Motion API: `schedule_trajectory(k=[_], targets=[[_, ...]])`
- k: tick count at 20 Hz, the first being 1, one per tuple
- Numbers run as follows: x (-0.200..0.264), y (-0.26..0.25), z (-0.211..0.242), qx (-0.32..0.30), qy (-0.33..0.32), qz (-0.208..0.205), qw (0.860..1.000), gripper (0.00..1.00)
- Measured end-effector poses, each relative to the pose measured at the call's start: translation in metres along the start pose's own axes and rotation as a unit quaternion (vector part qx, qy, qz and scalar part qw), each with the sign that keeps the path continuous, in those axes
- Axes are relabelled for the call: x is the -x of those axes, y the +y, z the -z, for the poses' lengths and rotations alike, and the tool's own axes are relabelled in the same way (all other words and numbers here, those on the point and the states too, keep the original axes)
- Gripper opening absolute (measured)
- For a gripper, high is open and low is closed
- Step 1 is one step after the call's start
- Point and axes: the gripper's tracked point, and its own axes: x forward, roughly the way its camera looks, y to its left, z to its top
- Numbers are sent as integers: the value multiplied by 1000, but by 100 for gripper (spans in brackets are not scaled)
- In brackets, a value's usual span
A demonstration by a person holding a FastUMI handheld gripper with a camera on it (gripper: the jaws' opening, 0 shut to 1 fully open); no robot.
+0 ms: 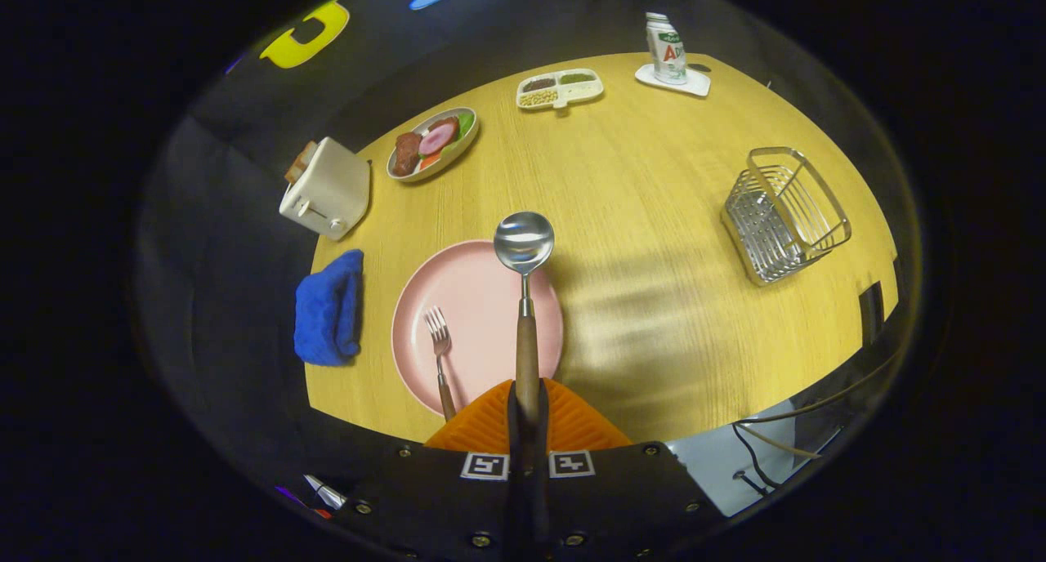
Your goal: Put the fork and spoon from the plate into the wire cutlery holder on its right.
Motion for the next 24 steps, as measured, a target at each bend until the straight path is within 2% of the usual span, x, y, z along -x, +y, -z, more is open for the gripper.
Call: schedule_trajectory(k=[6,12,20,24], targets=[[46,-75,-34,-58,-55,46,996,4],[72,-141,-36,-104,-67,89,988,3],[75,-162,-25,-117,-27,101,988,4],[78,-158,-31,-110,-19,95,989,8]])
